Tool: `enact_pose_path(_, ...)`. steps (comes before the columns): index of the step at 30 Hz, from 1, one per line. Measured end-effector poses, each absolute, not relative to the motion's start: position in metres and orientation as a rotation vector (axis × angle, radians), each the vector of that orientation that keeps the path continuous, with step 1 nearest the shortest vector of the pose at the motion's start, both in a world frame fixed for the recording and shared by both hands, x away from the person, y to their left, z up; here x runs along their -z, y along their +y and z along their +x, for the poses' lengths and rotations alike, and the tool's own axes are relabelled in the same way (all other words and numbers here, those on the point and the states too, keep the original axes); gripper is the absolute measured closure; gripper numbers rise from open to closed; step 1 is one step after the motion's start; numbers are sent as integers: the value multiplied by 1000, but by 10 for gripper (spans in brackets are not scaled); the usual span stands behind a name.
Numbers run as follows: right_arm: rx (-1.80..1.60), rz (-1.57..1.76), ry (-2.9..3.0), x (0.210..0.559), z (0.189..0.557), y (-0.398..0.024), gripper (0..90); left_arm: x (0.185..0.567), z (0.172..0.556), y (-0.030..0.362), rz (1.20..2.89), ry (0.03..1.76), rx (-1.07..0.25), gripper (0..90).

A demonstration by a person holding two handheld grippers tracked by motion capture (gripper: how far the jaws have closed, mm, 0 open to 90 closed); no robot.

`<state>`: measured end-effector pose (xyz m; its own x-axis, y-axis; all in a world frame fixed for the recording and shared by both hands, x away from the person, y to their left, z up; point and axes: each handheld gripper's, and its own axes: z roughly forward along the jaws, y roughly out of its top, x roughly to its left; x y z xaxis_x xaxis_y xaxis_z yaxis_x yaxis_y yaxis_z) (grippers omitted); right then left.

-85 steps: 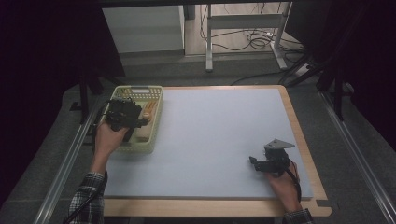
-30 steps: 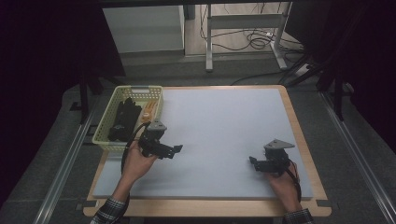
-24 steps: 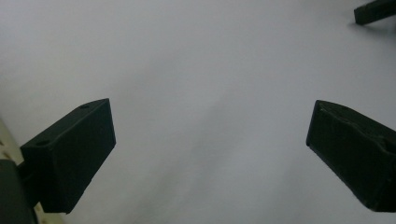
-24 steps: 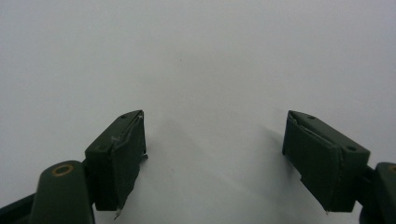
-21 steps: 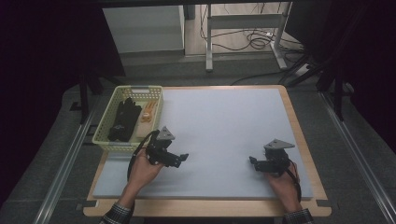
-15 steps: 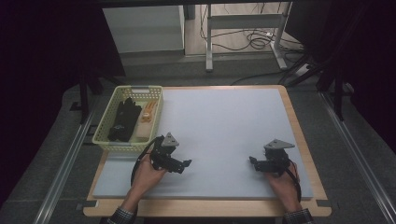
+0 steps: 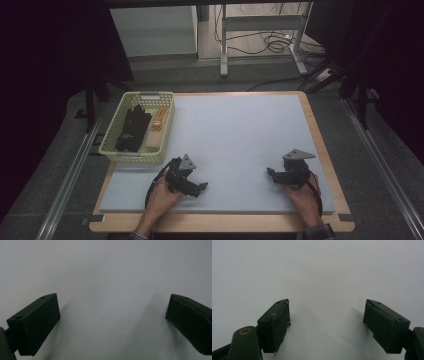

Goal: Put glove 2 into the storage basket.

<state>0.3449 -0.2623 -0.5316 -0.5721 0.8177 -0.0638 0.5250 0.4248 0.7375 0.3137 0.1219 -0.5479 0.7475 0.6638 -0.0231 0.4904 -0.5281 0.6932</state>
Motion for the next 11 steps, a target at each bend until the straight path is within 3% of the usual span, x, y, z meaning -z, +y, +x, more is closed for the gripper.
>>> enact_pose_path(11, -957, 1140, 2270, 532, 345, -262, 209, 549, 314, 122, 2233, 867, -304, 0)
